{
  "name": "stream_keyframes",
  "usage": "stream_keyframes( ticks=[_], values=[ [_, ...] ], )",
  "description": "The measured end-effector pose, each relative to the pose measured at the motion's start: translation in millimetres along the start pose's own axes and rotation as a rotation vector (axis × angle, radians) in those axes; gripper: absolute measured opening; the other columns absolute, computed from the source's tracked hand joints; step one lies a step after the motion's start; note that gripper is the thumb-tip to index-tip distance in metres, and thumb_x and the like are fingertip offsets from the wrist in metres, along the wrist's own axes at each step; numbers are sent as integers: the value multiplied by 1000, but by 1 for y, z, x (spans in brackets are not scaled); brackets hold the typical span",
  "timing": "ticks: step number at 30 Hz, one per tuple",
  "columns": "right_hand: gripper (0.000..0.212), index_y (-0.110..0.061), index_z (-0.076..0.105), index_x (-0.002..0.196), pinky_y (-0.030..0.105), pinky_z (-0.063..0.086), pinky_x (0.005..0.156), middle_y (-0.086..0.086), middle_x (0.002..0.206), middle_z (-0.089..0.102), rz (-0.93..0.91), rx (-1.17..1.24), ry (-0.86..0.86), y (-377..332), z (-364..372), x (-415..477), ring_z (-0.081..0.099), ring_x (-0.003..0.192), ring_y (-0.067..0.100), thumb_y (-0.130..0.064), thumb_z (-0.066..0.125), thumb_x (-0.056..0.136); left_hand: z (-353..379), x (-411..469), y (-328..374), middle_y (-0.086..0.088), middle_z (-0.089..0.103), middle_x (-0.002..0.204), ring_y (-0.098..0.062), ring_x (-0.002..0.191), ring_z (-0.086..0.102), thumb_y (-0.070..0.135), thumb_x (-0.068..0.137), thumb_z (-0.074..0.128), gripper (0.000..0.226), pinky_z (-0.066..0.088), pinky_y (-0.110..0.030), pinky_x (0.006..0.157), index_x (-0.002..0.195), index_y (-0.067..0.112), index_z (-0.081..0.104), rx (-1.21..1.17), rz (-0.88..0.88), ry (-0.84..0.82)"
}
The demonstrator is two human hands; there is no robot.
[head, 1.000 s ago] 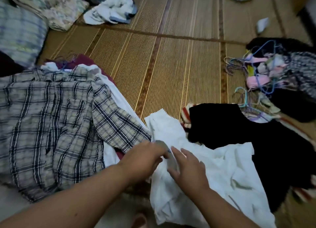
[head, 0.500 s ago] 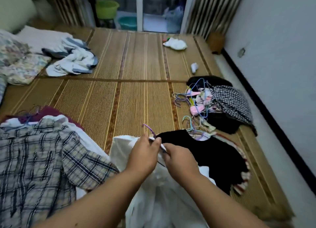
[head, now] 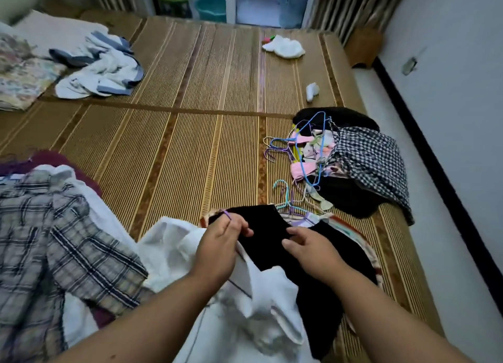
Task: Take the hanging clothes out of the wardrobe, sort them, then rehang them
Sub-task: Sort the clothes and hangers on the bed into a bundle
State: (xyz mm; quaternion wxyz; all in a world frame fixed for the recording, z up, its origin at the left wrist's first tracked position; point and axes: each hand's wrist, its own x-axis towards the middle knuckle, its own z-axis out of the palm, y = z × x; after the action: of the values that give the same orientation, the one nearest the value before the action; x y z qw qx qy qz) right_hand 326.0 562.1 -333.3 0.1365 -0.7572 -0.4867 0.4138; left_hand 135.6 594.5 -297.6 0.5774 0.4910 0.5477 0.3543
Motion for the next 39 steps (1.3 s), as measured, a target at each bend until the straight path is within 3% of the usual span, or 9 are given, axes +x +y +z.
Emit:
stream_keyframes(
  ticks=[6, 10, 15, 19, 25, 32, 34, 39],
  values=[
    [57, -18, 30, 147, 31, 37, 103, 2, 147, 41, 83, -44, -245, 103, -51, 90, 44, 131, 22, -31, 51, 96, 67, 35, -44, -3, 69, 83, 2, 76, 62, 12, 100, 39, 32, 44, -9, 73, 78, 15, 62, 92, -71, 113],
    [59, -13, 21, 149, 26, 35, 97, 5, 153, 30, 65, -195, -370, 134, -52, 146, 37, 136, 24, -30, 46, 99, 98, 53, -67, -3, 71, 86, -1, 80, 64, 13, 100, 40, 30, 43, -7, 72, 83, 14, 66, 135, -92, 172],
    [56, -18, 26, 147, 37, 39, 100, 10, 146, 40, 68, -293, -456, 154, -31, 190, 42, 128, 31, -33, 46, 97, 111, 64, -76, 1, 70, 80, -2, 79, 64, 15, 100, 39, 30, 44, -6, 71, 84, 19, 65, 143, -80, 218],
    [27, -21, 53, 114, 38, 41, 84, 12, 114, 60, -9, -408, -260, 157, -14, 192, 51, 108, 34, -37, 40, 97, 105, 61, -77, 2, 69, 76, -2, 75, 64, 18, 100, 39, 29, 45, -7, 68, 86, 20, 65, 135, -76, 248],
    [22, -15, 63, 113, 21, 38, 61, 2, 106, 66, -127, -64, -151, 122, -36, 135, 57, 87, 14, -20, 48, 97, 90, 40, -58, 3, 70, 78, 5, 74, 63, 22, 101, 38, 29, 40, -1, 64, 89, 25, 65, 88, -90, 314],
    [16, -23, 66, 104, 23, 34, 64, -10, 89, 59, -257, -55, -10, 63, -44, 63, 58, 91, 13, -19, 54, 93, 72, 8, -17, 5, 70, 81, 10, 72, 62, 21, 101, 38, 28, 40, 1, 63, 92, 21, 65, 3, -46, 315],
    [19, -19, 66, 106, 12, 34, 61, -11, 93, 58, -298, -40, -1, 50, -43, 51, 56, 93, 11, -16, 54, 93, 66, 3, -10, 9, 71, 84, 7, 82, 63, 22, 101, 40, 26, 41, -1, 66, 93, 26, 65, 9, -45, 301],
    [19, -22, 67, 105, 8, 35, 65, -10, 96, 63, -387, -24, -33, 29, -32, 29, 55, 91, 9, -17, 56, 91, 58, 5, -12, 10, 66, 109, 4, 102, 58, 19, 100, 41, 28, 40, 1, 77, 120, 20, 61, 63, -77, 257]
  ],
)
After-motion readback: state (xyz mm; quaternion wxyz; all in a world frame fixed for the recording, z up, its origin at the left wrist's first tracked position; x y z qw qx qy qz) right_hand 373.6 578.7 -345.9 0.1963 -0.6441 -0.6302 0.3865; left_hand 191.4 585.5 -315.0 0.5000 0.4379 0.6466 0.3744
